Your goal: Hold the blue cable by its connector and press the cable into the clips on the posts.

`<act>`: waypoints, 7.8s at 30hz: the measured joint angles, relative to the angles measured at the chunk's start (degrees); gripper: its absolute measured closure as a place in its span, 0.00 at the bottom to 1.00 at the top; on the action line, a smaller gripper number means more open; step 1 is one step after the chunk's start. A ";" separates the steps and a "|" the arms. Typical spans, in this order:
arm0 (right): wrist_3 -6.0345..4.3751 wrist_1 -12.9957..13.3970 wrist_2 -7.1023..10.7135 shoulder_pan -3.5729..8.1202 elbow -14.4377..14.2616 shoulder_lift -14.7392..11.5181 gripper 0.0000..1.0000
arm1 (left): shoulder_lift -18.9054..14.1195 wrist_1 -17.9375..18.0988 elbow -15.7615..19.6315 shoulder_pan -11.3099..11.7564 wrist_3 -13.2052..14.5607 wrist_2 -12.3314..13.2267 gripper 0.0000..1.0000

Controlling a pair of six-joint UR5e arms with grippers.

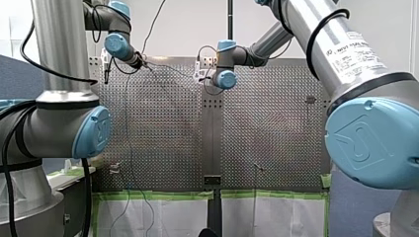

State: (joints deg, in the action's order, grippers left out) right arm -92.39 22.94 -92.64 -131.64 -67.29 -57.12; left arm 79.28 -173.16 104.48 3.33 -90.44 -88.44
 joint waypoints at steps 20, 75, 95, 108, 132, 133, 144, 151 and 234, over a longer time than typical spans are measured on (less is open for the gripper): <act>0.00 -0.08 0.08 0.17 0.00 0.24 1.00 | 0.04 -0.48 0.00 -0.96 -0.33 0.34 0.00; 0.84 -0.41 0.20 0.10 0.00 0.64 1.00 | 3.36 -5.92 -1.40 -19.15 -5.05 0.64 0.00; 1.08 -5.57 0.35 -0.70 0.00 -3.38 1.00 | 6.45 -6.24 -1.44 -16.29 -7.11 -6.05 0.00; 2.99 -9.80 0.19 -2.71 -0.01 -6.60 1.00 | 6.70 -6.64 -1.50 -15.25 -9.83 -5.82 0.00; 3.51 -10.26 -0.27 -2.91 -1.58 -7.68 1.00 | 7.30 -9.29 -3.70 -12.96 -20.89 1.80 0.00; 3.51 -10.25 -0.27 -2.90 -1.58 -7.69 1.00 | 7.60 -9.29 -3.73 -12.84 -21.39 2.30 0.00; 3.52 -10.14 -0.33 -2.49 -1.57 -7.71 1.00 | 10.84 -12.82 -5.56 -10.89 -26.91 7.82 0.00; 3.52 -10.10 -0.33 -2.45 -1.57 -7.71 1.00 | 10.90 -16.20 -7.04 -9.61 -30.31 11.22 0.00; 3.57 -9.84 -0.02 -2.36 -1.58 -7.71 1.00 | 16.52 -1.29 -8.96 -10.47 -53.22 30.28 0.00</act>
State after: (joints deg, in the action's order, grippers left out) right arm -88.82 13.10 -92.67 -134.00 -68.86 -64.83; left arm 95.80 -174.44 95.52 -7.13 -143.66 -58.16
